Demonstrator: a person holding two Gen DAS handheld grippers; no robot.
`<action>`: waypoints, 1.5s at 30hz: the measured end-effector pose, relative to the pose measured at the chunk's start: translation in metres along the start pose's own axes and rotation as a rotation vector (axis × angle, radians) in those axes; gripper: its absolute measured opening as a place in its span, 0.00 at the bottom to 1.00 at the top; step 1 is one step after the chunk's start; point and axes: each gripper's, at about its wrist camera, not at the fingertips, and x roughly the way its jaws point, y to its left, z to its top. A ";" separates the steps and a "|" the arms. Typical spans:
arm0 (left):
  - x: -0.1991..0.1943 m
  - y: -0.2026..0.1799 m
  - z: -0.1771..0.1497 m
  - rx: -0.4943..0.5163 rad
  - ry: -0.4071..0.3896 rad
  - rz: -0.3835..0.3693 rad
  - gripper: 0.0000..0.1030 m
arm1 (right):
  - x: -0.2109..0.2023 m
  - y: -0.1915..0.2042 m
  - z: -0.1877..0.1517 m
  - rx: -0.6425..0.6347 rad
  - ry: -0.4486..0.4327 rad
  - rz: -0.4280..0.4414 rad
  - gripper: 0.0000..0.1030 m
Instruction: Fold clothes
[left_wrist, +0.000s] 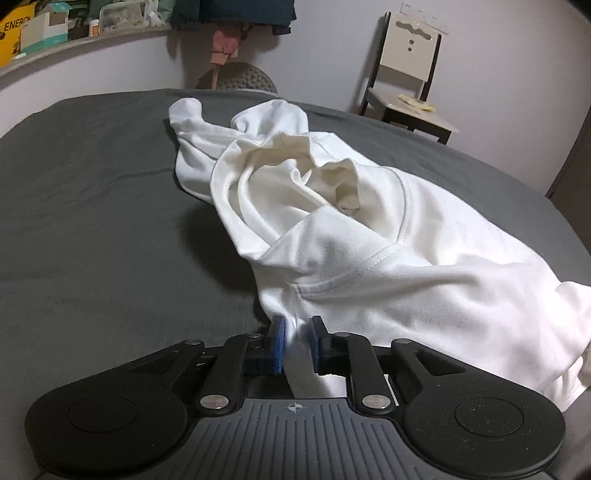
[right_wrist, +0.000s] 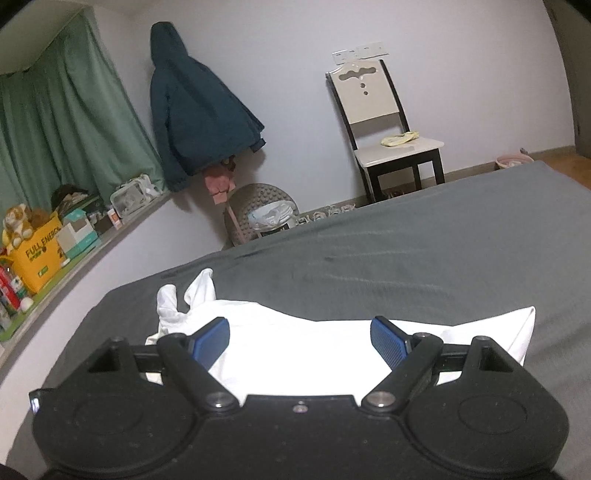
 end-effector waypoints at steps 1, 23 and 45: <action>-0.001 -0.001 0.000 0.011 -0.007 -0.004 0.10 | 0.001 0.003 0.002 -0.017 0.000 0.002 0.81; -0.037 0.009 -0.002 0.011 -0.103 0.078 0.03 | 0.207 0.229 -0.011 -1.066 0.316 0.186 0.79; -0.106 -0.091 -0.028 0.630 -0.490 0.164 0.97 | 0.074 0.132 0.131 -0.381 0.045 0.008 0.04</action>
